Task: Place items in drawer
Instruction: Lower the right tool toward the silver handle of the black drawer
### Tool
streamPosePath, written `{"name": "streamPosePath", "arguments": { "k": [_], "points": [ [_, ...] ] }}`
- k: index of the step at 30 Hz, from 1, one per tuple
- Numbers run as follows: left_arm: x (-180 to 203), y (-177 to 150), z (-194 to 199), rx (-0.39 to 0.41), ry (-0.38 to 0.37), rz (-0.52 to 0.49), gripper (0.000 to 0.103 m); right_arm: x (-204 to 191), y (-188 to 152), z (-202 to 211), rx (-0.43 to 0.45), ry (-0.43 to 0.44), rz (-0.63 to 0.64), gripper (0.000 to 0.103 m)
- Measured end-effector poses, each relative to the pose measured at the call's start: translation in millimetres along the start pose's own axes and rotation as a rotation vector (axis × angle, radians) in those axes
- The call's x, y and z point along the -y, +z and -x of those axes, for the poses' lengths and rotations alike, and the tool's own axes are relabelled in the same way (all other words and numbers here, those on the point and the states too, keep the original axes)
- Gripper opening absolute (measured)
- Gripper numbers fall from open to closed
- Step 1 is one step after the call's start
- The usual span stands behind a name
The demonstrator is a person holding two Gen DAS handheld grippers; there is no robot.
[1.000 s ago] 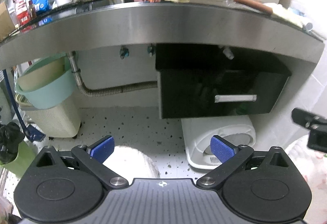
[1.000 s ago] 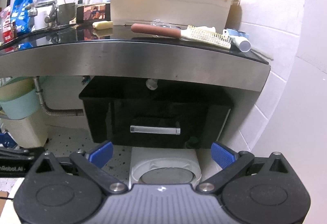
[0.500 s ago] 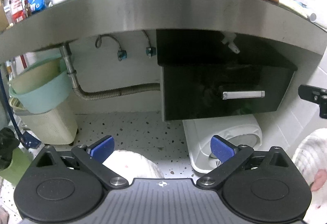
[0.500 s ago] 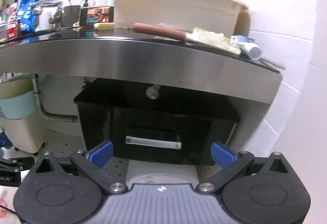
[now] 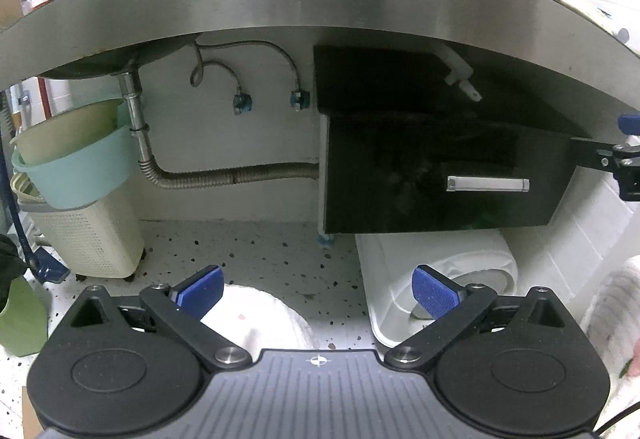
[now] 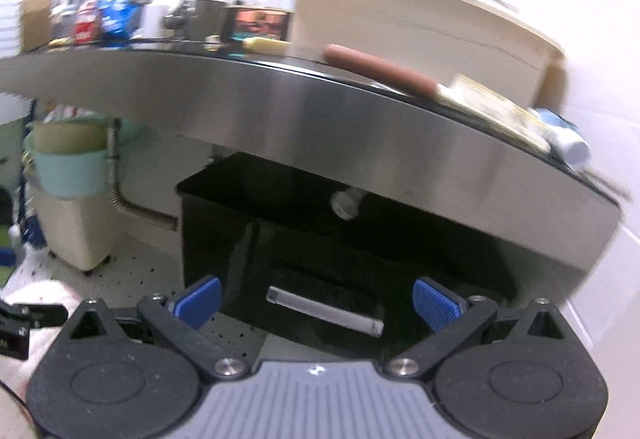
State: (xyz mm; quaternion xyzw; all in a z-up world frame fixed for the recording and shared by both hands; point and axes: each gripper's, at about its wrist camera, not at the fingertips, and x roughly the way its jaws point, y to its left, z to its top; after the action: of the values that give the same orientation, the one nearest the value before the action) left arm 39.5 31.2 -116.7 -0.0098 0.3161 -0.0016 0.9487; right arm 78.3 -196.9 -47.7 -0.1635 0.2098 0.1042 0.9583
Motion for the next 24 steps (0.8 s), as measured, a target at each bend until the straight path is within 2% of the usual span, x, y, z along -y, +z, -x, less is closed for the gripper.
{"name": "streamPosePath", "arguments": {
  "k": [4,8,13,16,24],
  "points": [
    [-1.9,-3.9,2.1,0.002,-0.015,0.028,0.102,-2.2,1.0,-14.7,-0.016,0.013,0.037,0.103],
    [-4.1,-6.5,-0.4,0.000,-0.018,0.047,0.102,7.8,-2.7,-28.4,-0.009,0.102,-0.046,0.103],
    [-4.1,-9.5,0.7,-0.002,-0.014,0.047,0.102,9.6,-5.1,-50.2,-0.053,0.097,-0.045,0.102],
    [-2.9,-9.9,-0.6,-0.008,-0.014,0.040,0.102,6.4,-4.6,-60.9,-0.056,0.098,0.010,0.102],
    [-1.0,-10.5,-2.9,-0.021,-0.006,0.024,0.102,-7.1,-11.3,-84.9,-0.062,0.131,0.274,0.103]
  ]
}}
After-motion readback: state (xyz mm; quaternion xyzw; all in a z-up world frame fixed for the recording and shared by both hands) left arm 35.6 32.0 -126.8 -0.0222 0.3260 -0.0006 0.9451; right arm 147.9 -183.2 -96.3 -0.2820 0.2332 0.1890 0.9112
